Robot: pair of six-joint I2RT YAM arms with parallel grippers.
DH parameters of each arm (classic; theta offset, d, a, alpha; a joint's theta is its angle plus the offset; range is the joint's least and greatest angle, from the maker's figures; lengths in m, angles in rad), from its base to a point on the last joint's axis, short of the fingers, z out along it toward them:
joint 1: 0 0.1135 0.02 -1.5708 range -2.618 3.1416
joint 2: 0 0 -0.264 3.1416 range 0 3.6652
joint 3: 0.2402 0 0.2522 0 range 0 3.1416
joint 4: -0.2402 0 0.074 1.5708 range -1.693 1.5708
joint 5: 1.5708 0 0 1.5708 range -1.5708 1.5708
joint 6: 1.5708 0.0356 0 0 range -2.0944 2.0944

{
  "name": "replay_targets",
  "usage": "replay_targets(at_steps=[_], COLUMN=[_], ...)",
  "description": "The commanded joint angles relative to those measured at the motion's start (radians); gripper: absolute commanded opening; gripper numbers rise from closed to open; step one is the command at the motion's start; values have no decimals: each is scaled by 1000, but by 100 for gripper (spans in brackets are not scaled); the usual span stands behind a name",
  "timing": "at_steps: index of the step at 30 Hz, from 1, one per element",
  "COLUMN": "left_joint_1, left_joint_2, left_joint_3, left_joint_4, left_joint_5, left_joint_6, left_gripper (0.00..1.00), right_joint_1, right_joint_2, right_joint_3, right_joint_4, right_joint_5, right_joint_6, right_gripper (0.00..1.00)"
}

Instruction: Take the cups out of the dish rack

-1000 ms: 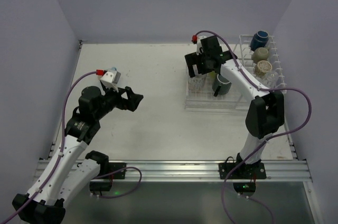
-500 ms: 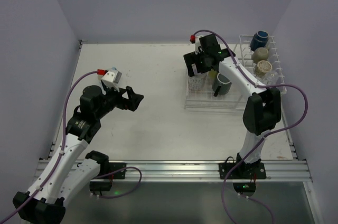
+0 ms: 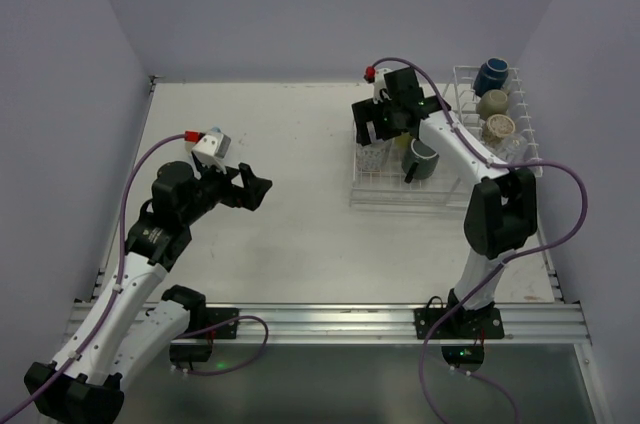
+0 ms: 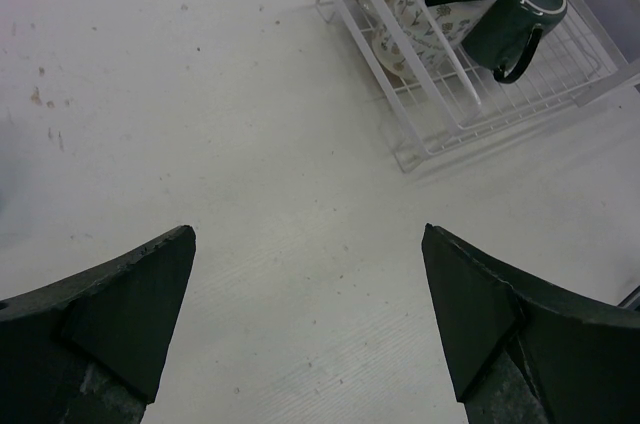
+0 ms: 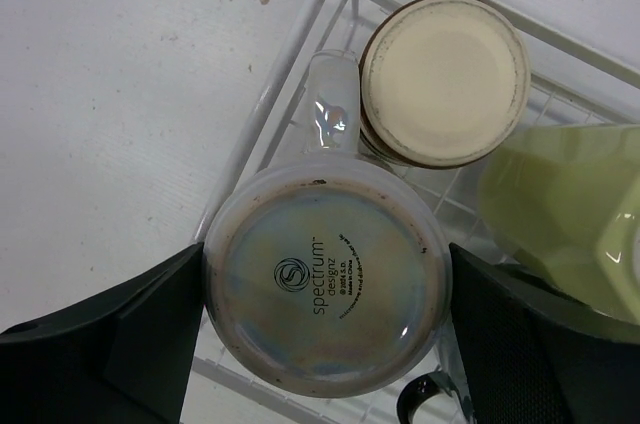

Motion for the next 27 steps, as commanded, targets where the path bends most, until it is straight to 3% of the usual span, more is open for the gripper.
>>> replay_targets(at_steps=[1, 8, 15, 19, 27], left_joint_1=[-4, -4, -7, -10, -70], left_joint_2=[-7, 1, 40, 60, 181], left_joint_3=[-5, -5, -12, -46, -65], left_joint_4=[37, 75, 190, 387, 627], left_joint_5=[12, 90, 287, 328, 374], left_joint_6=[8, -33, -177, -300, -425], left_gripper=[100, 100, 100, 100, 100], right_joint_1=[-5, -3, -3, -3, -3], right_joint_2=[-59, -268, -428, -515, -655], right_joint_3=[-90, -247, -426, -489, -525], right_joint_4=[-1, 148, 343, 419, 489], right_joint_5=[6, 57, 69, 120, 189], right_joint_6=[37, 178, 339, 428, 473], right_gripper=[70, 51, 49, 48, 48])
